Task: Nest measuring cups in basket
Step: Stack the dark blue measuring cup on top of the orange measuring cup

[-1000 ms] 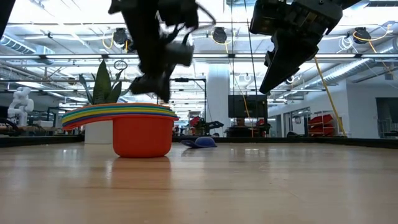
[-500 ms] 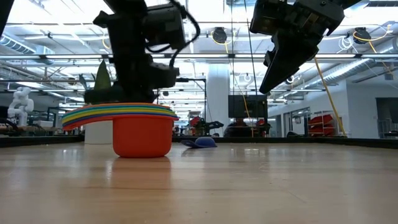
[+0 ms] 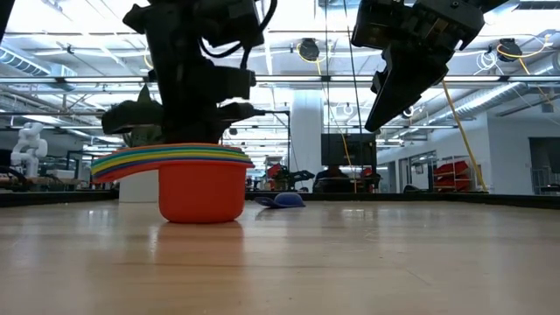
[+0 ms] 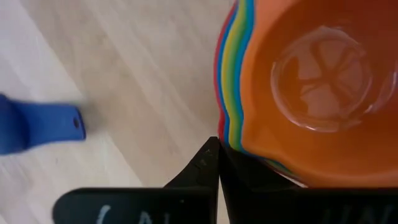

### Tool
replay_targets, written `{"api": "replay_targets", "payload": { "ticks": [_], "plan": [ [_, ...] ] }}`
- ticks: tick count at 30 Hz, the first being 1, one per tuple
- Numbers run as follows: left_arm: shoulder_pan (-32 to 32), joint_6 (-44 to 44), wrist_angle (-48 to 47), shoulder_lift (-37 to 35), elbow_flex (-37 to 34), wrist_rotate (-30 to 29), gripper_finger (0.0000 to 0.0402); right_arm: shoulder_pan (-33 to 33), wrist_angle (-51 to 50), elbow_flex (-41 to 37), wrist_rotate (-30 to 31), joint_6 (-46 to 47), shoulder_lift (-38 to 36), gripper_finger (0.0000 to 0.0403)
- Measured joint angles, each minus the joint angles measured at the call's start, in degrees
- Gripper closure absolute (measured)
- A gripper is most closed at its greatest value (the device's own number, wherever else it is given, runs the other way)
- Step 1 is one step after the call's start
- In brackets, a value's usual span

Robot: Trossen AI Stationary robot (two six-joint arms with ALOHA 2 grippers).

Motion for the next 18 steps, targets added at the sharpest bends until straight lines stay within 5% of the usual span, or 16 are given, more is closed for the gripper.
{"api": "replay_targets", "payload": {
  "ticks": [7,13,18],
  "plan": [
    [-1.16,1.93,1.91,0.00,0.00,1.34,0.0396,0.00,0.00,0.00,0.00,0.00,0.00,0.0291],
    [0.03,1.79,3.90,0.02,0.00,-11.04,0.0383,0.00,0.04,0.00,0.01,0.00,0.00,0.0291],
    [2.48,2.52,9.88,0.02,0.02,-12.89,0.0369,-0.02,0.44,0.00,0.02,-0.02,0.00,0.0291]
  ]
}}
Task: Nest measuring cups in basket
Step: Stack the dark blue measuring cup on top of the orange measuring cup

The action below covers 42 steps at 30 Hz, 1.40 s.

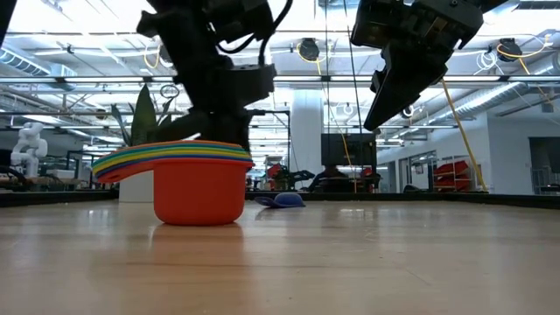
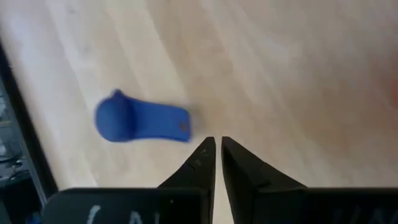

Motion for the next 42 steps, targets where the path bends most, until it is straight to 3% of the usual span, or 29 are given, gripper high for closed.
{"api": "replay_targets", "payload": {
  "ticks": [11,20,28,36,42],
  "plan": [
    [3.73,2.44,3.05,0.40,0.02,1.05,0.0367,0.00,0.00,0.00,0.00,-0.02,0.00,0.0291],
    [3.84,7.32,5.86,3.05,0.01,2.34,0.0314,0.00,0.26,0.00,0.21,-0.20,0.00,0.0291],
    [3.97,8.90,6.78,3.13,0.02,2.32,0.0303,0.00,0.98,0.02,0.37,-1.09,0.02,0.0291],
    [3.60,12.73,7.26,3.08,0.02,-1.99,0.0302,0.00,1.21,0.00,0.33,-1.53,0.02,0.0291],
    [6.33,15.16,7.30,3.06,0.03,2.36,0.0302,0.00,1.24,0.02,0.33,-1.51,0.02,0.0291]
  ]
}}
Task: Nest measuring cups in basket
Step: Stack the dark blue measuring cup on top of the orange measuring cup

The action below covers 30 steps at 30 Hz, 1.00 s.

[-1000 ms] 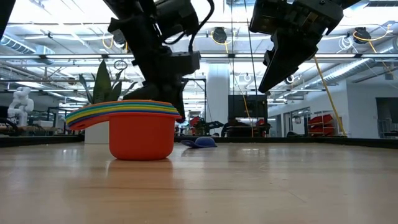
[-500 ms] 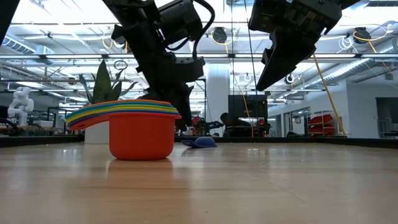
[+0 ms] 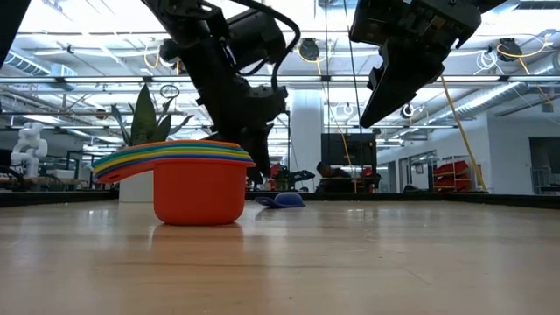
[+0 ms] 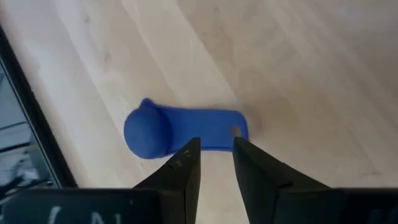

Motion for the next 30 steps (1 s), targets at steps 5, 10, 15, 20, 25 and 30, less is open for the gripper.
{"api": "replay_targets", "payload": {
  "ticks": [5,10,15,20,25,30],
  "plan": [
    [0.21,0.98,-0.33,0.00,0.00,2.55,0.0302,0.00,-0.01,-0.02,0.02,0.00,0.00,0.0291],
    [0.25,1.52,1.15,1.65,-0.13,4.28,0.0302,0.00,-0.06,0.00,-0.01,0.01,0.00,0.0291],
    [0.25,1.66,1.44,3.04,-0.11,4.18,0.0303,-0.02,0.09,0.00,-0.02,0.02,0.00,0.0291],
    [0.44,1.18,2.63,3.50,-0.05,3.87,0.0303,0.00,-0.11,0.00,-0.04,0.02,0.00,0.0291],
    [2.06,-1.49,2.83,4.20,-0.09,2.10,0.0303,0.00,-0.08,0.00,-0.11,0.08,0.00,0.0291],
    [3.29,-3.98,2.66,4.22,-0.07,1.94,0.0302,0.00,-0.02,0.00,-0.28,0.10,0.00,0.0291]
  ]
}}
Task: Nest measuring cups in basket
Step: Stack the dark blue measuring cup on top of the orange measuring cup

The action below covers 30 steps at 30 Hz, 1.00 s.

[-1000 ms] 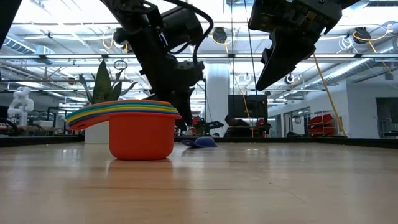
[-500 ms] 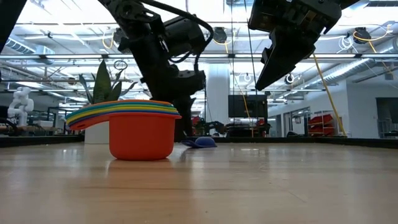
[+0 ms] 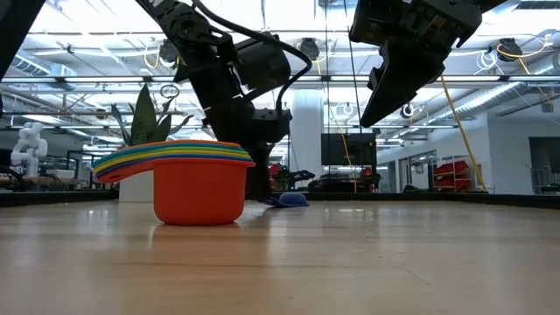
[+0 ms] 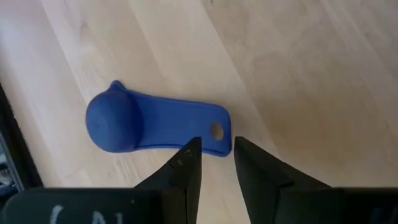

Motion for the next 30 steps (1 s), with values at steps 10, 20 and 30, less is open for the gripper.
{"api": "replay_targets", "payload": {
  "ticks": [10,20,30],
  "plan": [
    [0.67,0.26,2.22,0.44,0.04,-3.62,0.0302,0.00,-0.03,0.00,0.00,0.07,0.00,0.0291],
    [0.61,0.31,3.29,0.44,0.04,-5.42,0.0302,0.02,-0.04,0.00,-0.02,0.09,0.00,0.0291],
    [1.16,-2.55,6.72,0.97,0.05,-2.01,0.0302,0.02,-0.02,-0.02,-0.02,0.12,0.00,0.0291]
  ]
}}
